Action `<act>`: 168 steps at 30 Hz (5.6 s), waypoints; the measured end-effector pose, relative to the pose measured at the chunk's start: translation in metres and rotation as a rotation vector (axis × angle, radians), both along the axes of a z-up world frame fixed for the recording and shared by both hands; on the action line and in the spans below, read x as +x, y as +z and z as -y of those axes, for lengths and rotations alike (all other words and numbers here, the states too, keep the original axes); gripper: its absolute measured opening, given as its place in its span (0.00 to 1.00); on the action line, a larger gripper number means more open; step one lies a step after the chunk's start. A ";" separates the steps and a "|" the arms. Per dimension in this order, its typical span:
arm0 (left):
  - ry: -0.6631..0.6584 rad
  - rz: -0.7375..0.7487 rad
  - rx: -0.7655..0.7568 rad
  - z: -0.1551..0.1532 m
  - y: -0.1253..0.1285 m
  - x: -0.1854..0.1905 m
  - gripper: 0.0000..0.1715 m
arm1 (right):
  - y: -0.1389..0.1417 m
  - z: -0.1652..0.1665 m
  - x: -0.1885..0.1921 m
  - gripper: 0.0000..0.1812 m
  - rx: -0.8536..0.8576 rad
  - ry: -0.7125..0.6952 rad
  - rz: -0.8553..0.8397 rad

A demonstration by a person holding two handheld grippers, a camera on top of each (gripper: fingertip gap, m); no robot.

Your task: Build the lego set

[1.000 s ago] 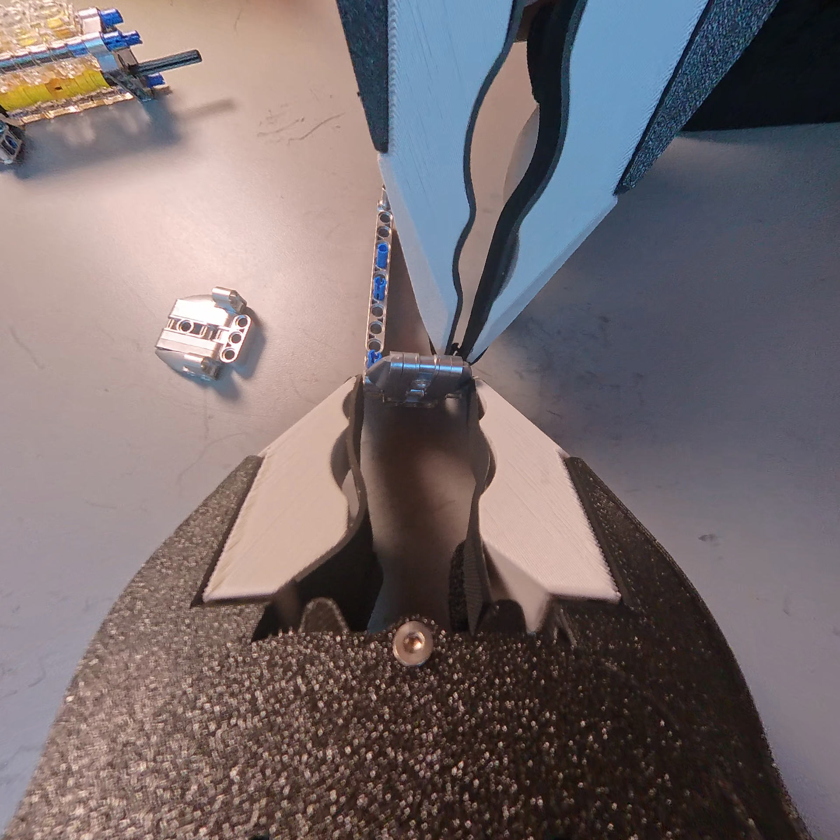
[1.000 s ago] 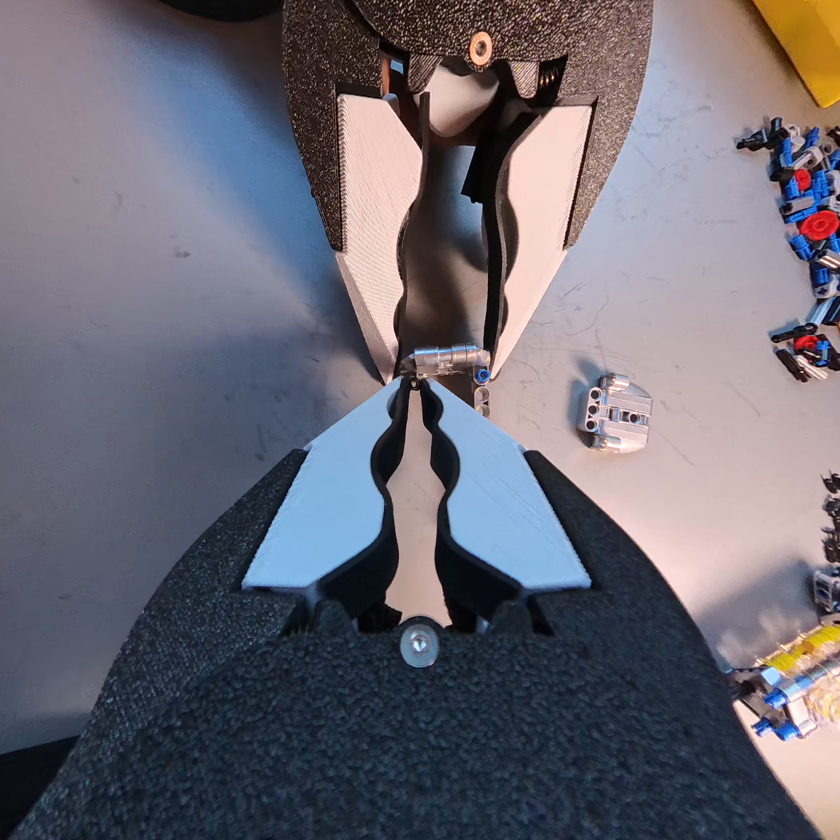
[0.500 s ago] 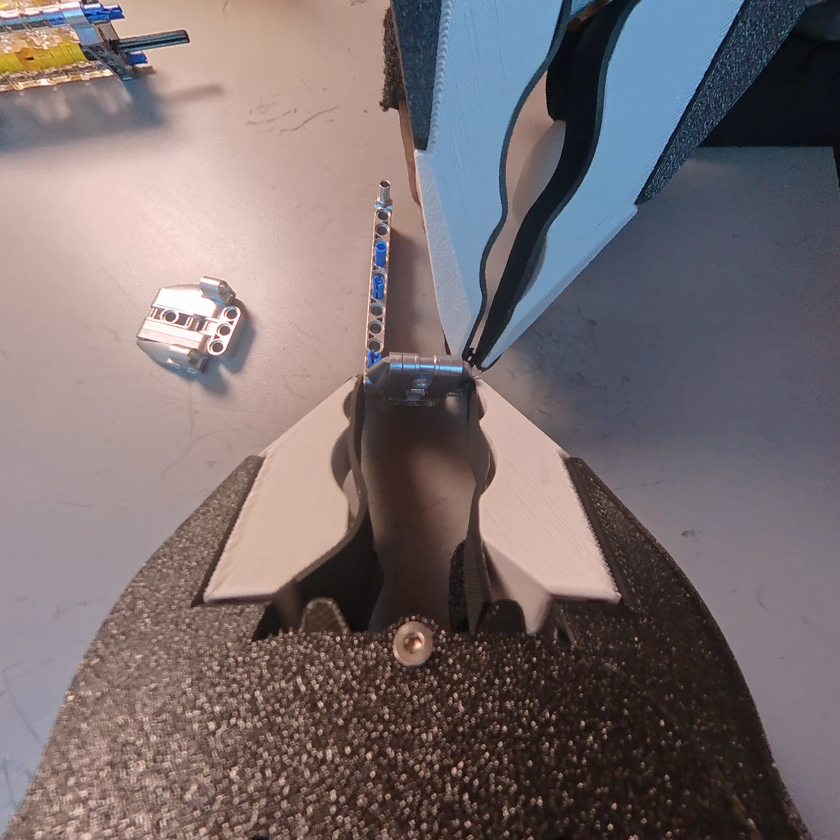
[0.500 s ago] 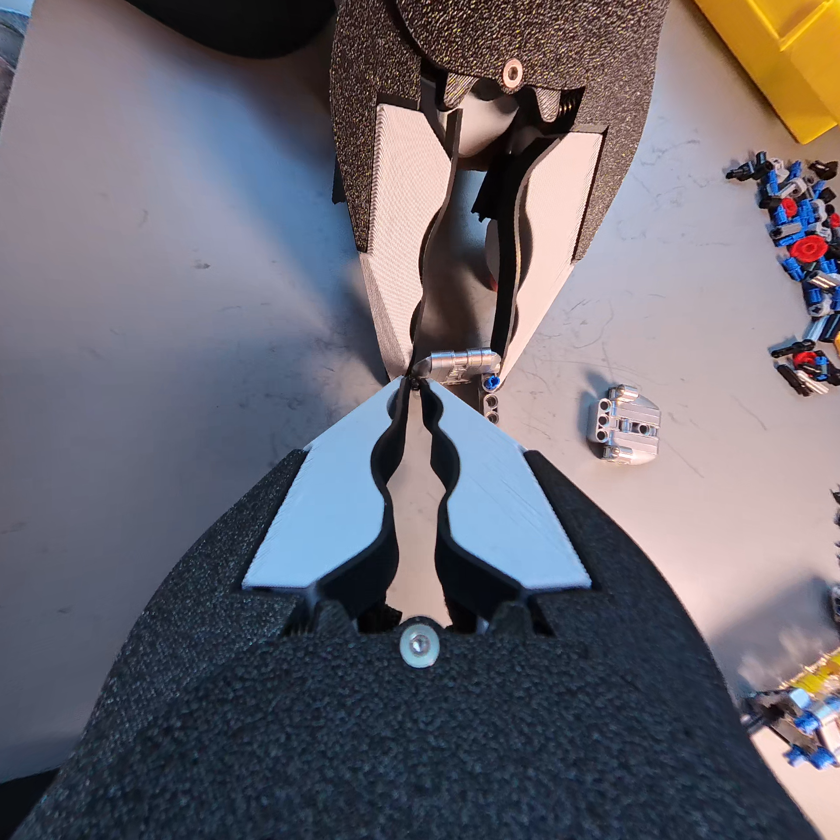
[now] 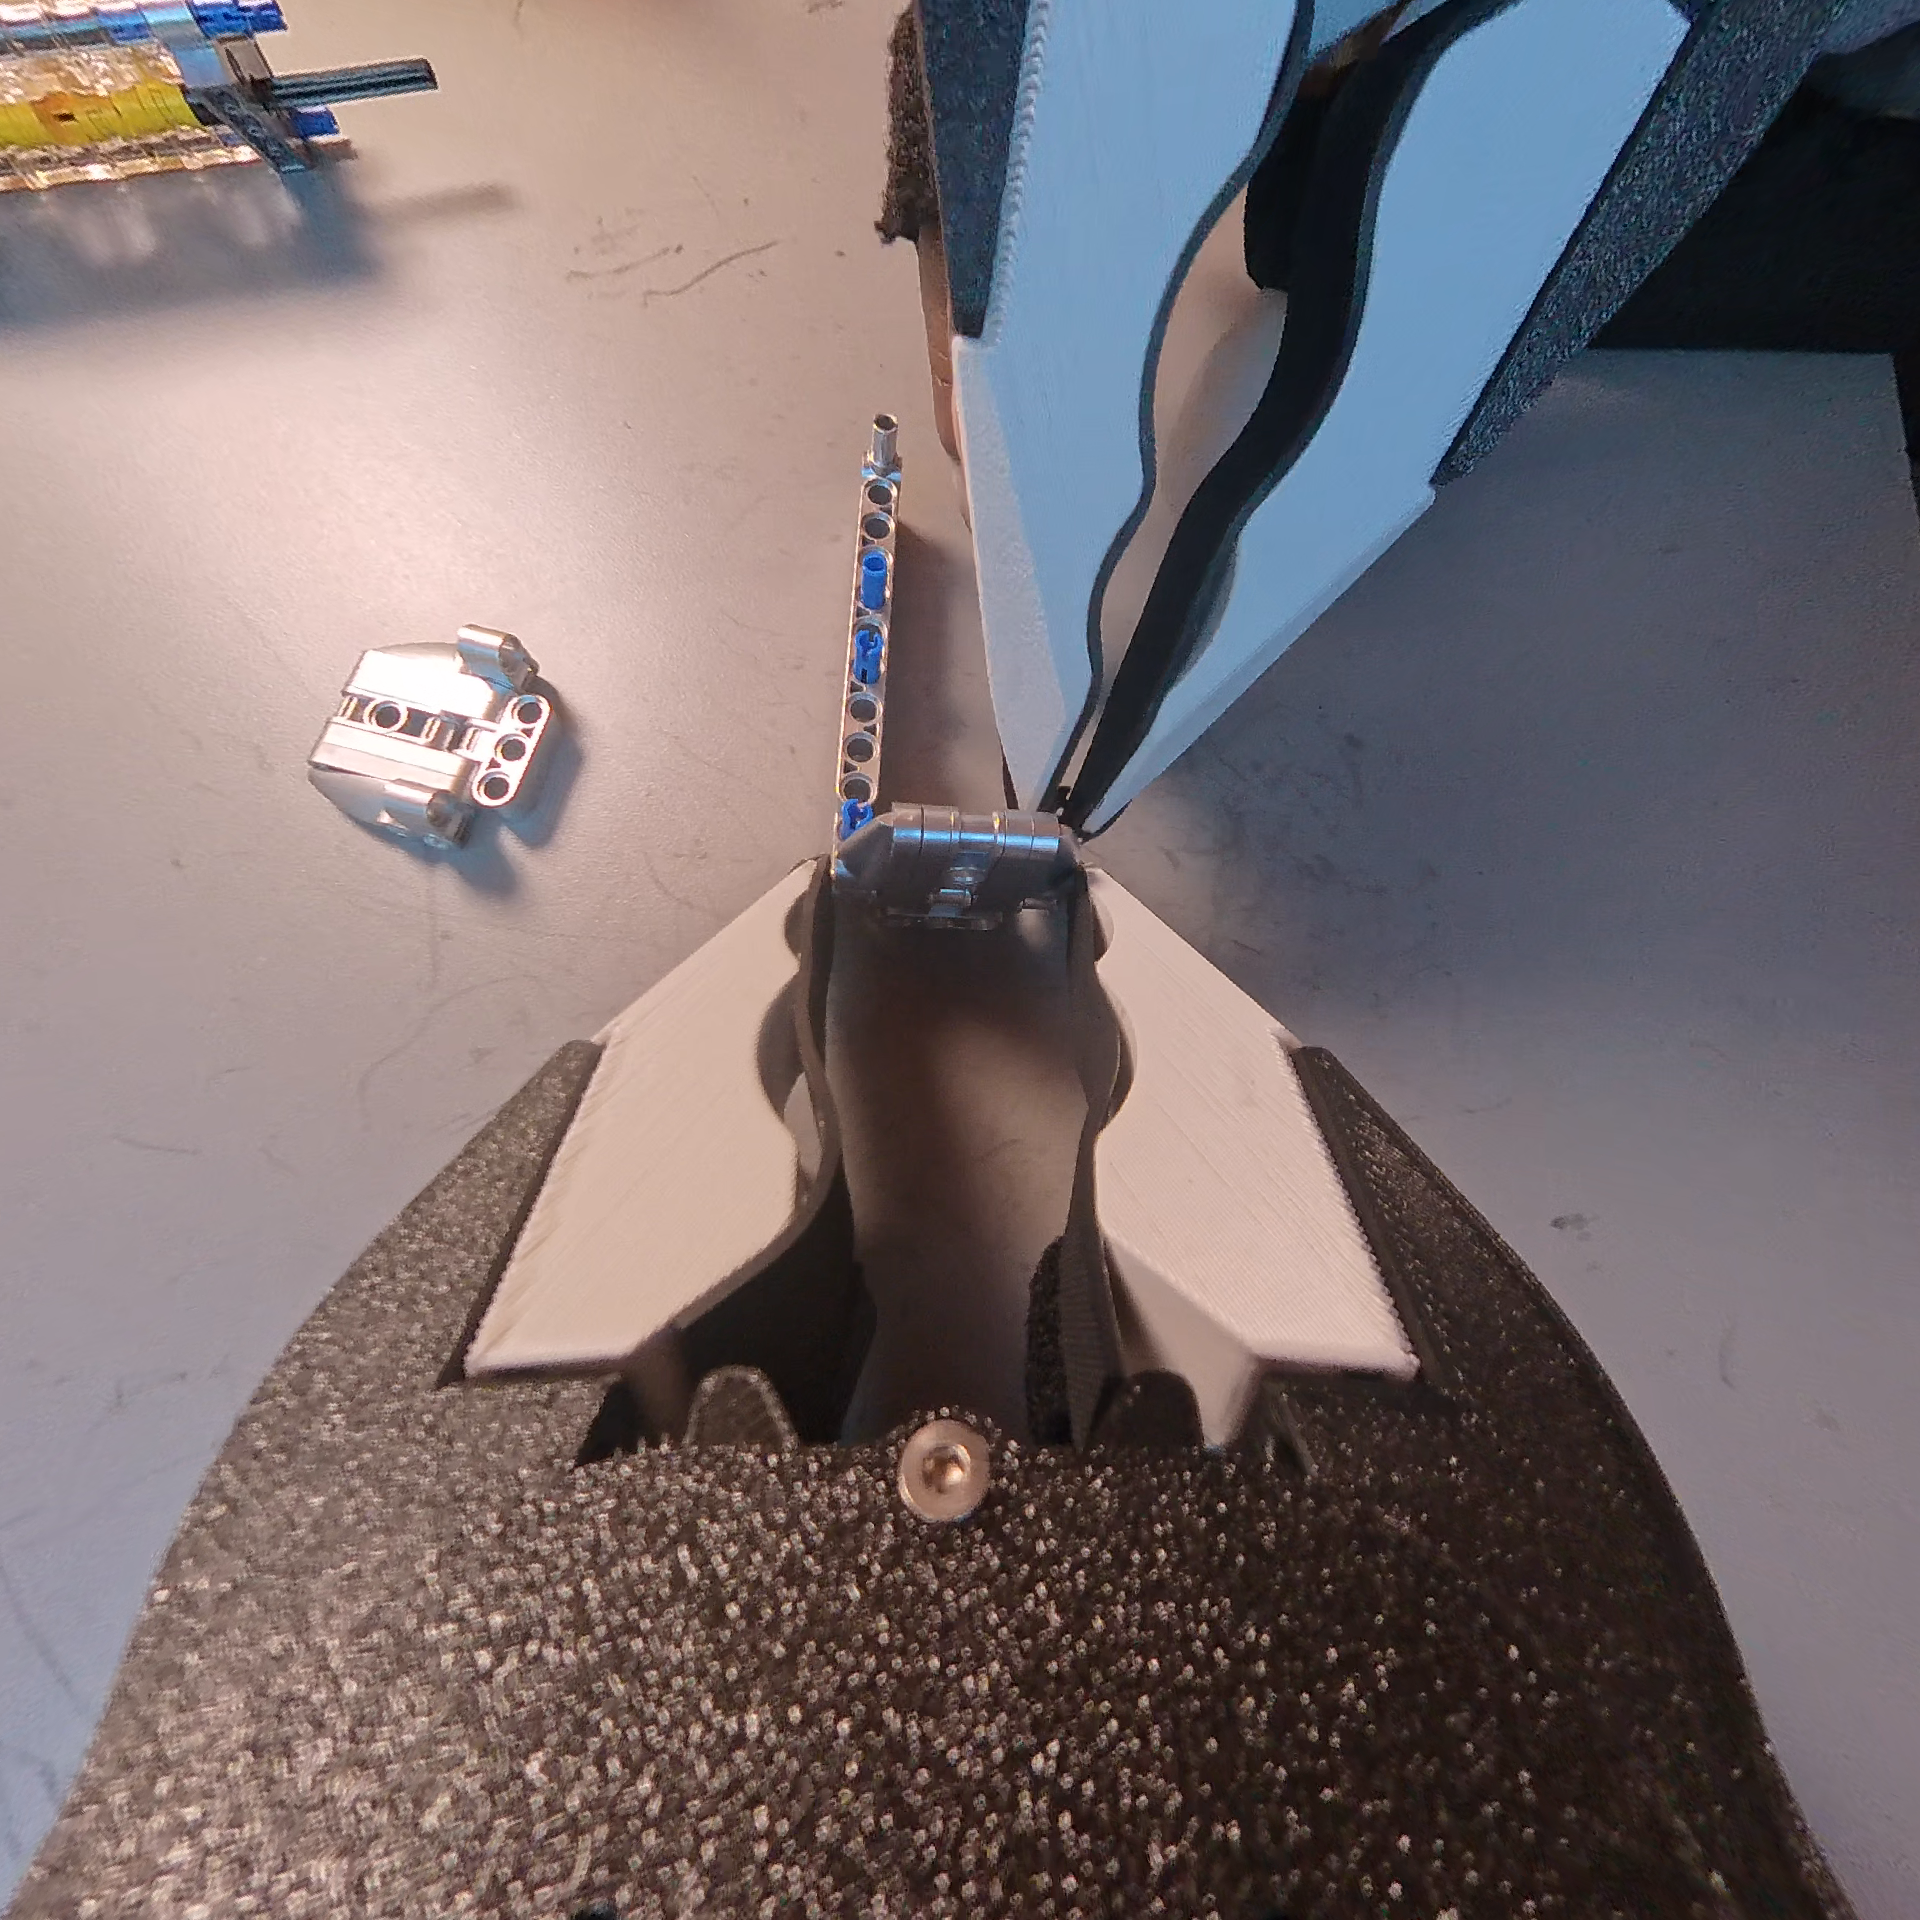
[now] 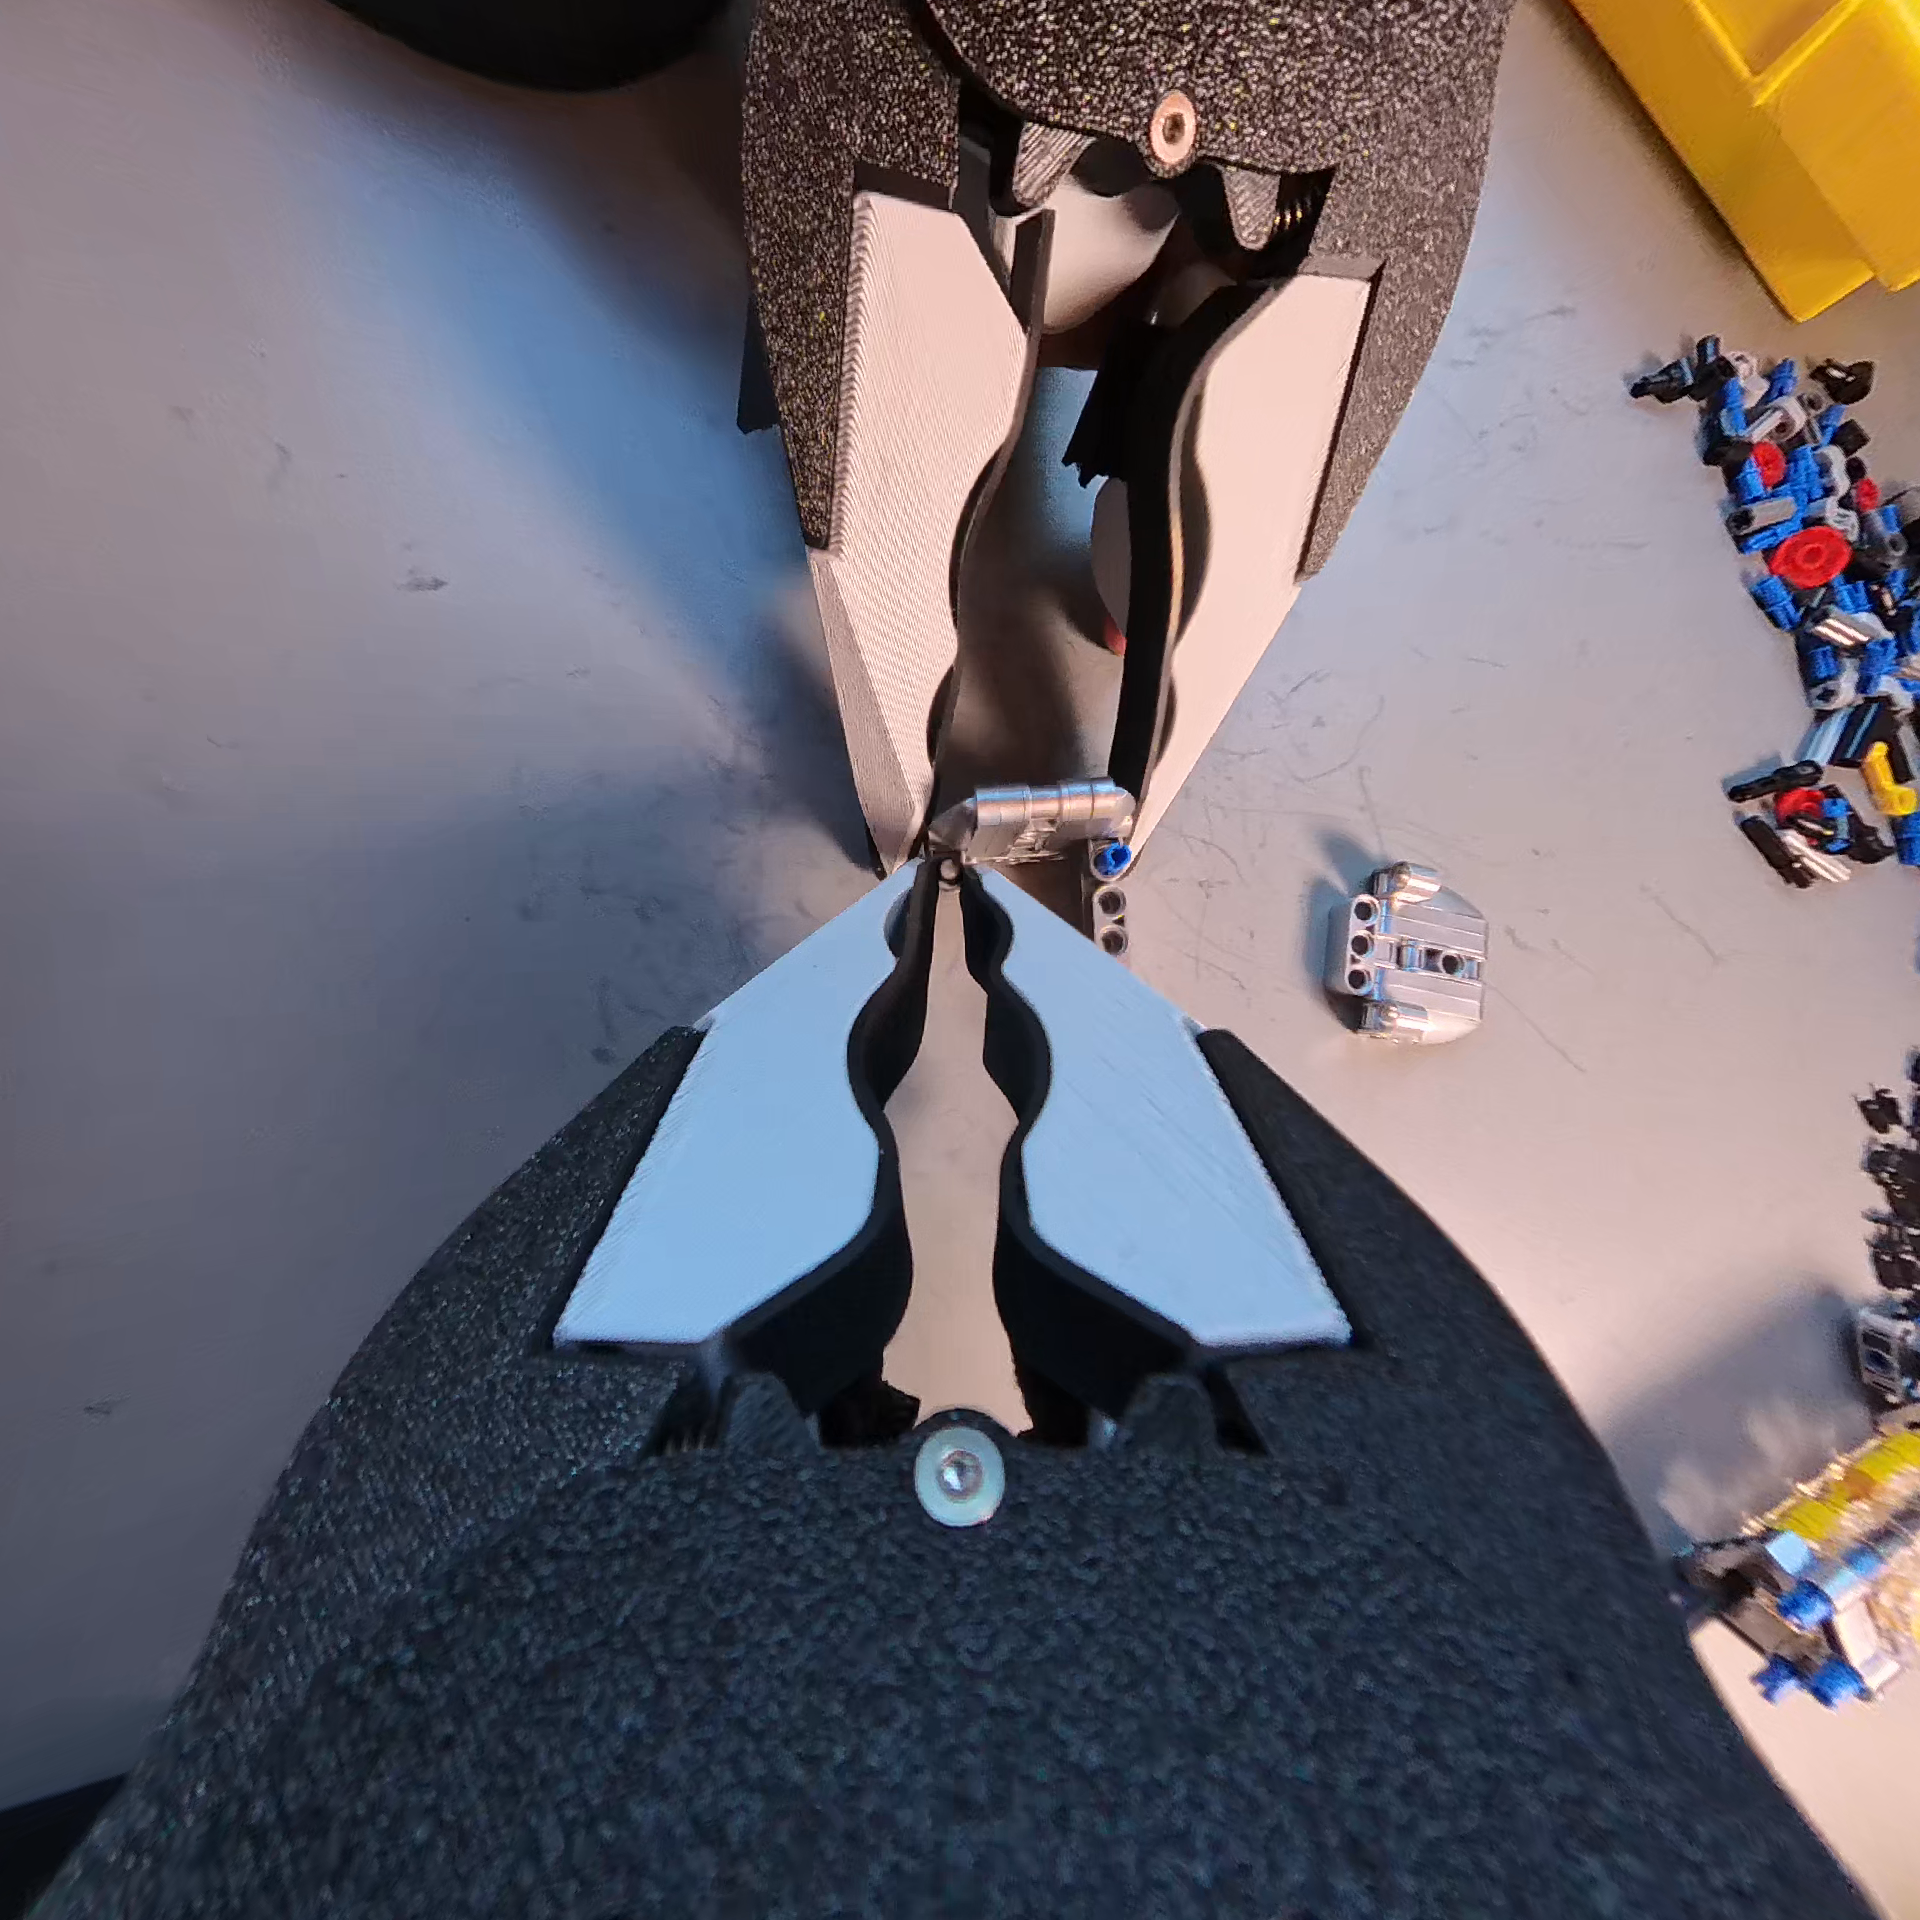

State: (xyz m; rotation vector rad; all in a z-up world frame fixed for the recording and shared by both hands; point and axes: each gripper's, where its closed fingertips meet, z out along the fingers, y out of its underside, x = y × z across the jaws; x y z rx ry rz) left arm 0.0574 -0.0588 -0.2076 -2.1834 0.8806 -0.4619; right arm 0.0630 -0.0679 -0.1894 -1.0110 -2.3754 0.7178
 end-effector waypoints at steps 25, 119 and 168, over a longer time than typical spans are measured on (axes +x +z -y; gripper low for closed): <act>0.004 0.002 0.000 0.000 0.000 0.000 0.24 | -0.006 0.003 0.021 0.09 -0.063 -0.027 0.061; -0.353 0.520 -0.300 0.072 0.058 0.039 0.01 | 0.042 0.058 0.022 0.03 -0.138 0.228 -0.316; 0.010 -0.072 0.020 -0.001 0.000 -0.002 0.24 | -0.004 -0.006 0.004 0.01 0.352 0.035 0.124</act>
